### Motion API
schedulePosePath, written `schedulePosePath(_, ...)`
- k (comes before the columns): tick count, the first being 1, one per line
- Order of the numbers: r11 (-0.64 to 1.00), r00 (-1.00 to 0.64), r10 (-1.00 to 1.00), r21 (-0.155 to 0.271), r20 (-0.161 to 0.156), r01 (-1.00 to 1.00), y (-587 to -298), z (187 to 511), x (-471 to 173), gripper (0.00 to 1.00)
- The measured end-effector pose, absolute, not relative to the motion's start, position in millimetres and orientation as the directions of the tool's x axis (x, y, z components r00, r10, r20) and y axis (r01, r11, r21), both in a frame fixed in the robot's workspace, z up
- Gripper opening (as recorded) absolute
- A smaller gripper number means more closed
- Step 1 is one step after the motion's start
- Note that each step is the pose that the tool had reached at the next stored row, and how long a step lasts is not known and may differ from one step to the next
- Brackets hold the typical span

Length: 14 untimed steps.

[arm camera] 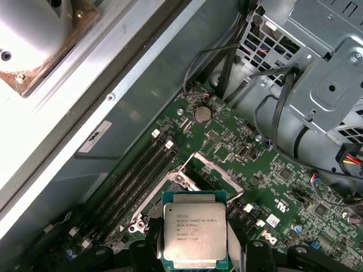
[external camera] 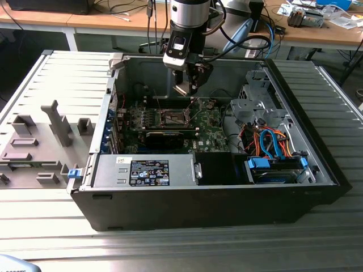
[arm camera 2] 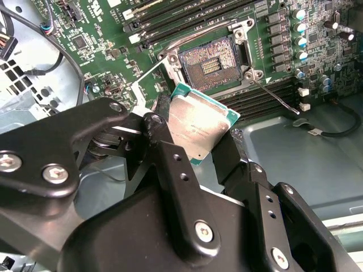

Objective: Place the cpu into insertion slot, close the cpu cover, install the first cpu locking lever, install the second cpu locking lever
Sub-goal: 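Place the cpu into insertion slot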

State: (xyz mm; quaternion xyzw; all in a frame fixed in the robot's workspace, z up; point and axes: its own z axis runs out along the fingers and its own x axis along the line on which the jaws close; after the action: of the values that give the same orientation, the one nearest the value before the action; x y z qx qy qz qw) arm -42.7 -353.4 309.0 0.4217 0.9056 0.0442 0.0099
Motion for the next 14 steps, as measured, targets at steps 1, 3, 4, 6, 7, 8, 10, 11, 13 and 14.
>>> schedulePosePath(1,0.639,-0.643,0.766,0.088,0.019,0.764,-353.4,309.0,-42.7,0.54)
schedulePosePath(3,0.638,-0.642,0.767,0.088,0.019,0.765,-353.4,309.0,-42.7,0.54)
schedulePosePath(4,0.637,-0.641,0.768,0.088,0.019,0.766,-353.4,309.0,-42.7,0.54)
schedulePosePath(6,0.636,-0.639,0.769,0.088,0.019,0.767,-353.4,309.0,-42.7,0.54)
schedulePosePath(7,0.635,-0.639,0.769,0.088,0.019,0.768,-353.4,308.9,-42.7,0.54)
schedulePosePath(8,0.634,-0.638,0.770,0.088,0.019,0.768,-353.4,308.9,-42.7,0.54)
schedulePosePath(10,0.633,-0.636,0.771,0.088,0.019,0.769,-353.4,308.9,-42.7,0.54)
schedulePosePath(11,0.631,-0.635,0.772,0.088,0.019,0.770,-353.4,309.0,-42.7,0.54)
schedulePosePath(13,0.630,-0.634,0.773,0.088,0.019,0.771,-353.4,309.0,-42.7,0.54)
schedulePosePath(14,0.629,-0.633,0.774,0.088,0.019,0.772,-353.4,309.0,-42.7,0.54)
